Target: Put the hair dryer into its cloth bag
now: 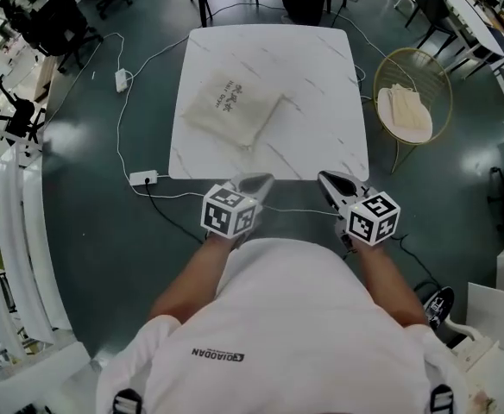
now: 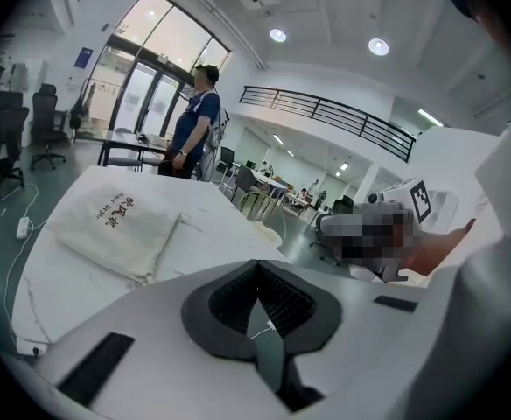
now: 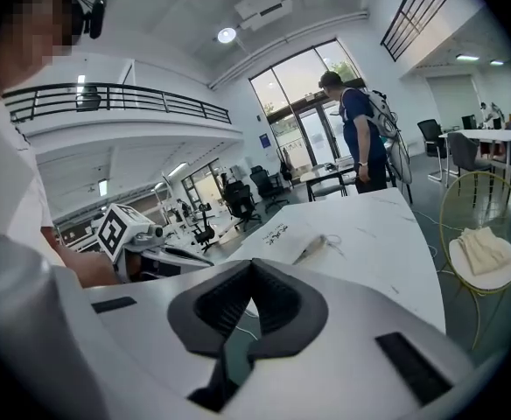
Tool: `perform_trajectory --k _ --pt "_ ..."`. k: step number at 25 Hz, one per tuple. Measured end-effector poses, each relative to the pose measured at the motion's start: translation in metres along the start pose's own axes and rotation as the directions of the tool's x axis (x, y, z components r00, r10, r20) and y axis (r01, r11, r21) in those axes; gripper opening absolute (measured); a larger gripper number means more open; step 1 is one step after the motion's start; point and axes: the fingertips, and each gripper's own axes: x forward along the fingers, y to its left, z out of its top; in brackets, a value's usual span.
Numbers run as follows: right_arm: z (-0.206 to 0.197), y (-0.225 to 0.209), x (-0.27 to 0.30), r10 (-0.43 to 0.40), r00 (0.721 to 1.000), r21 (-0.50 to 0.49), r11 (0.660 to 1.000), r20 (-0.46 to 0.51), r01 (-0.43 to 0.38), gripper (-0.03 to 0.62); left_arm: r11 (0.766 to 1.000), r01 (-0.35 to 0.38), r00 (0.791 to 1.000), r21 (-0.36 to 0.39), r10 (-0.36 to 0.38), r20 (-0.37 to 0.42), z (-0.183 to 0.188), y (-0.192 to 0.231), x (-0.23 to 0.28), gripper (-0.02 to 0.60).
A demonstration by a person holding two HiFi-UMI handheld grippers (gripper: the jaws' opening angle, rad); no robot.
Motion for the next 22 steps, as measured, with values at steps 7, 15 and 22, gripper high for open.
perform_trajectory --k 7,15,22 --pt "-0.032 0.013 -0.047 0.045 0.999 0.028 0.999 0.018 -0.045 0.021 0.995 -0.092 0.995 -0.048 0.094 0.037 -0.037 -0.036 -0.034 0.028" --pt "-0.037 0.033 -0.056 0.051 0.997 0.019 0.998 0.051 -0.052 0.021 0.991 -0.127 0.989 -0.035 0.129 0.077 -0.041 -0.047 -0.079 0.028" --pt "-0.023 0.055 -0.047 0.000 0.998 -0.030 1.000 0.068 0.002 0.021 0.997 -0.073 0.994 0.021 0.071 0.077 -0.019 -0.037 -0.090 0.028"
